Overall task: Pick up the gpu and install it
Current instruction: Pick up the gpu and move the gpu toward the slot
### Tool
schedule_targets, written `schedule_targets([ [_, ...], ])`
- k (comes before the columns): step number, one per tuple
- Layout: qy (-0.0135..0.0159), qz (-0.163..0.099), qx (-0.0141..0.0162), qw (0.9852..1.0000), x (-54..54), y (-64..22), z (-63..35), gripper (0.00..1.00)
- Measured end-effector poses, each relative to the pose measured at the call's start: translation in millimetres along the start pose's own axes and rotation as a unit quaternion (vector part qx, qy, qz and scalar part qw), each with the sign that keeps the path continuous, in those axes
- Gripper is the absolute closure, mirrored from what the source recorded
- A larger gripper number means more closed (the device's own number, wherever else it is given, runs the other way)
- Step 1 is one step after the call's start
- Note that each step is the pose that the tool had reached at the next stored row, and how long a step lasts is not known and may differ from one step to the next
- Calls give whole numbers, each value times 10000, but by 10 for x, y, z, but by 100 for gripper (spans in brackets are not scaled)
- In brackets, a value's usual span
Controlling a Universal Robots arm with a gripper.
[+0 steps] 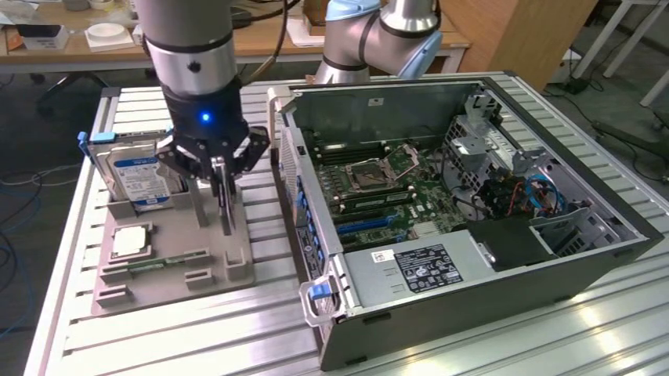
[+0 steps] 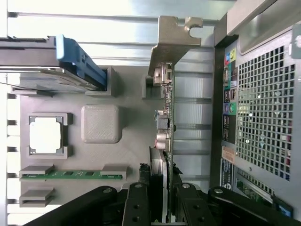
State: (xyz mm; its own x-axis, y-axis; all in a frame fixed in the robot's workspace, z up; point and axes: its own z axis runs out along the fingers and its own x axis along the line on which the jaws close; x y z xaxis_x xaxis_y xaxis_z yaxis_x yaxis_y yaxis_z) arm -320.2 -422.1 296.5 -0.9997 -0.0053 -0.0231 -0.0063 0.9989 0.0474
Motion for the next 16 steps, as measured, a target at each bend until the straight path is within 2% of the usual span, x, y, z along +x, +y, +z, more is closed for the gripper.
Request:
schedule_targets([
  [14,0,-1,-9,10000,-15,31,-605,73],
  [15,0,0,-11,10000,-18,41,-782,73],
  [16,0,0,-14,10000,-19,43,-817,73],
])
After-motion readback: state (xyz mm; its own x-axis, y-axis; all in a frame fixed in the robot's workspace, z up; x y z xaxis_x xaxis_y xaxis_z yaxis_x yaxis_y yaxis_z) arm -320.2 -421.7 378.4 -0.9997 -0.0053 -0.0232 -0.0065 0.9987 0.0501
